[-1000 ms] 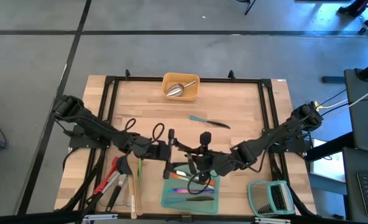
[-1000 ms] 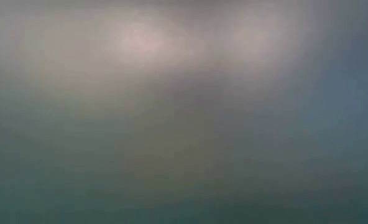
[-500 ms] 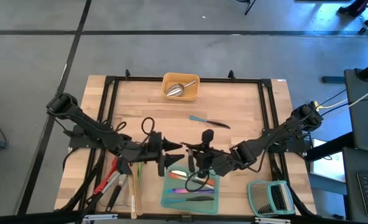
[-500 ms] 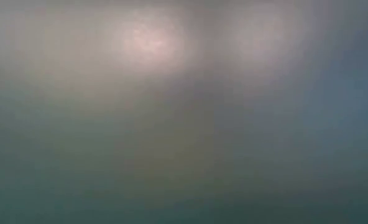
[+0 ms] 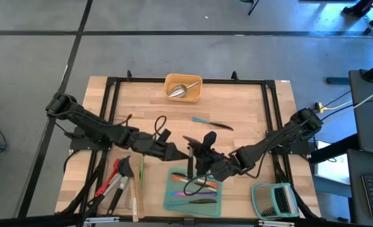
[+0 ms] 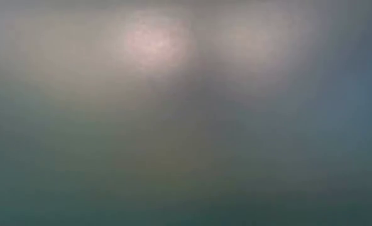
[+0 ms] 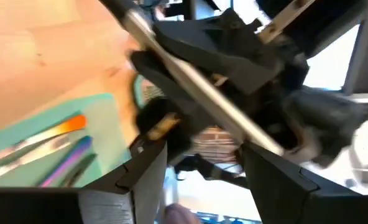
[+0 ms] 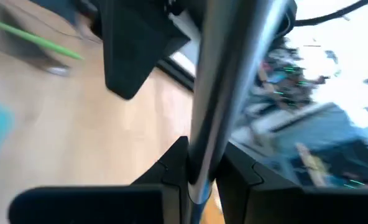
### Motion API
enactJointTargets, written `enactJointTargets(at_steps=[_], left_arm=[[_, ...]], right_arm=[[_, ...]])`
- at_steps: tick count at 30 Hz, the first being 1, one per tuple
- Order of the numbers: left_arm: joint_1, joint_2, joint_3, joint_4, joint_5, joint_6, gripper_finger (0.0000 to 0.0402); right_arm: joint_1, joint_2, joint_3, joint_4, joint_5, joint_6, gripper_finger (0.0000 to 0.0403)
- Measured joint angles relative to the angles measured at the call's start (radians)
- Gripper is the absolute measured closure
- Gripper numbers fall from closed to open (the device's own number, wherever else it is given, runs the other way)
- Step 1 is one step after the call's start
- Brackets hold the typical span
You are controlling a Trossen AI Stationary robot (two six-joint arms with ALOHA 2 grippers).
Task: Pick & Place Kitchen Items
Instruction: Put the slotted spatula into the transparent bin
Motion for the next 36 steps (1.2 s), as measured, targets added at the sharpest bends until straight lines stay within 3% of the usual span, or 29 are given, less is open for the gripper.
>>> enactJointTargets(at_steps=[6,11,16,18,36], left_arm=[[0.037,-0.051,0.005,0.057,0.024,-0.017,0.0197],[0.045,-0.069,0.004,0.03,0.072,-0.047,0.0197],[0.021,-0.073,0.004,-0.148,0.12,-0.171,0.0197],[0.027,-0.072,0.002,-0.192,0.126,-0.194,0.0197],[0.143,-0.025,0.003,-0.083,0.222,-0.156,0.0197]], right_arm=[[0.003,0.083,-0.002,0.043,0.136,-0.125,0.0349],[0.001,0.098,0.0,0.08,0.147,-0.132,0.0349],[0.005,0.098,0.0,0.142,0.208,-0.19,0.0349],[0.006,0.098,0.0,0.163,0.206,-0.204,0.0349],[-0.03,0.098,0.0,0.158,0.202,-0.198,0.0349]])
